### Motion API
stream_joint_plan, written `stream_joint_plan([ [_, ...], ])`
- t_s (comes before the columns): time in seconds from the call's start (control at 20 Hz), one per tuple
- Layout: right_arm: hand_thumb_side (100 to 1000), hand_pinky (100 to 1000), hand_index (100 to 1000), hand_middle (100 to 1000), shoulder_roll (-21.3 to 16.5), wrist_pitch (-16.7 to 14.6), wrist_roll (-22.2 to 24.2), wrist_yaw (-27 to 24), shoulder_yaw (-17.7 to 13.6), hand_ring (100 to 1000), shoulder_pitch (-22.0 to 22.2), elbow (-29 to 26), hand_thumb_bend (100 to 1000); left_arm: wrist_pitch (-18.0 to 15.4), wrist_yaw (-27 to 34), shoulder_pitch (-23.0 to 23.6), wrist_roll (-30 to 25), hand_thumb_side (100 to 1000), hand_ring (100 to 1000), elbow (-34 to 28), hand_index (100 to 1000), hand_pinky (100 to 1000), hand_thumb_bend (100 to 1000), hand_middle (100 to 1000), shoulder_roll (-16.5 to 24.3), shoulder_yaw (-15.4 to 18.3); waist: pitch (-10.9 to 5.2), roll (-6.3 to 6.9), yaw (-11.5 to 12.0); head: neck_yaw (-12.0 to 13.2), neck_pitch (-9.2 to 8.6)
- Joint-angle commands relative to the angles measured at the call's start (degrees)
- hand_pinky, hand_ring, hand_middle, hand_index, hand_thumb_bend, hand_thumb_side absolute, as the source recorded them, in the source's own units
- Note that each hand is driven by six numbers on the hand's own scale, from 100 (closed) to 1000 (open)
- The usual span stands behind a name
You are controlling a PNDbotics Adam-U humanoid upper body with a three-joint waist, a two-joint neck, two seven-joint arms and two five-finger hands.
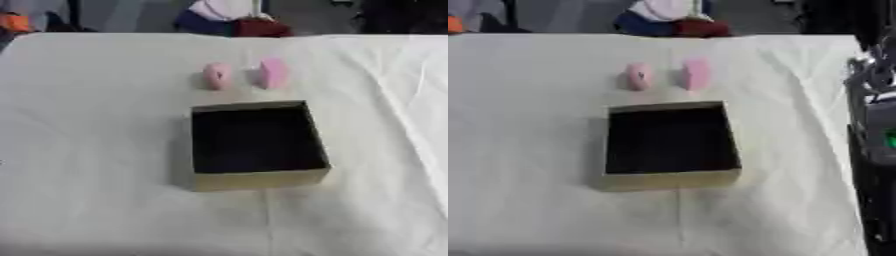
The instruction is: Pick up objects on the table and place them in the box.
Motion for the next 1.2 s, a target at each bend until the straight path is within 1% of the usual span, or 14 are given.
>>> stream_joint_plan([
  [0.05,1000,901,763,591,-0.5,-0.1,0.2,-0.2,-0.2,747,-0.9,-0.3,100,-0.1,-0.1,-0.6,-0.3,741,631,-0.8,772,542,100,698,0.6,0.2,-0.80,0.16,0.1,-0.6,-0.52],
  [0.45,1000,899,763,595,-0.9,-0.1,0.5,0.2,0.1,753,-1.6,0.3,100,-0.2,0.0,-0.8,-0.4,742,631,-0.8,772,541,100,698,0.8,0.1,-0.80,0.15,0.2,-0.7,-0.56],
  [0.6,1000,893,762,597,-1.8,-0.2,1.0,1.3,0.6,755,-3.4,1.6,100,-0.1,0.0,-0.7,-0.5,744,630,-0.8,771,541,100,698,0.8,0.0,-0.74,0.10,0.2,-0.6,-0.49],
  [0.75,1000,886,761,600,-3.3,-0.5,1.5,3.2,1.3,759,-6.5,4.7,100,-0.1,0.0,-0.7,-0.7,744,629,-0.8,771,541,100,698,0.9,-0.1,-0.65,0.03,0.2,-0.6,-0.22],
  [0.85,1000,882,760,601,-4.9,-0.3,2.1,4.9,1.9,761,-9.8,9.1,100,-0.1,0.0,-0.6,-0.8,744,629,-0.8,771,541,100,699,1.0,-0.1,-0.56,-0.02,0.4,-0.5,-0.08],
  [1.0,1000,879,760,604,-6.8,-0.7,2.8,8.1,2.9,765,-14.8,17.2,100,-0.1,-0.1,-0.5,-0.9,745,628,-0.8,771,540,100,699,1.1,-0.2,-0.44,-0.05,0.4,-0.5,0.07],
  [1.2,1000,873,760,611,-8.1,-2.1,4.0,12.7,4.3,772,-21.6,28.8,100,0.0,-0.1,-0.5,-1.0,745,628,-0.8,770,540,100,699,1.3,-0.3,-0.33,0.01,0.3,-0.3,0.22],
])
